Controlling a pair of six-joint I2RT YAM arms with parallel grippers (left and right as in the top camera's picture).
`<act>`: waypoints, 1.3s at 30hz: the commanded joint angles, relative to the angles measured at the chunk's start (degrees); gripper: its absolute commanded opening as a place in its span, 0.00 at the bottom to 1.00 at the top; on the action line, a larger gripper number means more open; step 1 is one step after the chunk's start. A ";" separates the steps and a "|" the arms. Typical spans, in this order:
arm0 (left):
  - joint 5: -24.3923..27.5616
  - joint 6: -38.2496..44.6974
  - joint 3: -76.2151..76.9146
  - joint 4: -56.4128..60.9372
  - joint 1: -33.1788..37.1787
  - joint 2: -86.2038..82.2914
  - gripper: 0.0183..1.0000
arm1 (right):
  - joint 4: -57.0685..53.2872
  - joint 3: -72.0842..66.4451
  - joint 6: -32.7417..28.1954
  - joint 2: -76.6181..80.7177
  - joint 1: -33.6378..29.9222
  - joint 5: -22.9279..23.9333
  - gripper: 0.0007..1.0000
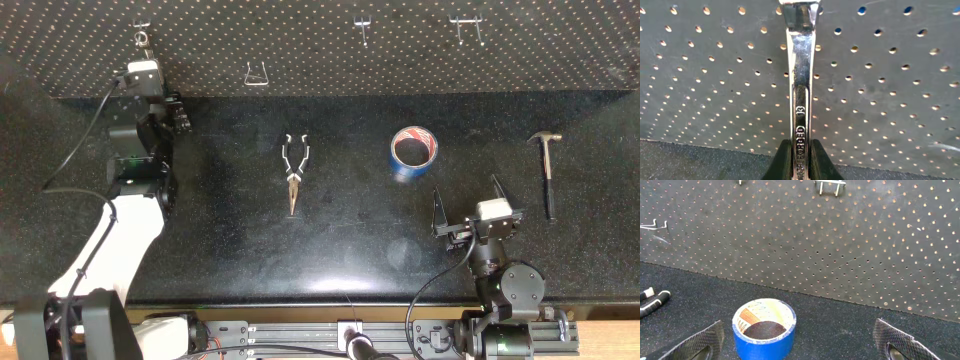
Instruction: Place Tools Onto Pegboard
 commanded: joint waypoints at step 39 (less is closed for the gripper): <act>15.58 -28.83 44.11 -91.30 -33.24 14.64 1.00 | 0.07 -0.35 -0.79 -0.42 0.39 0.09 0.98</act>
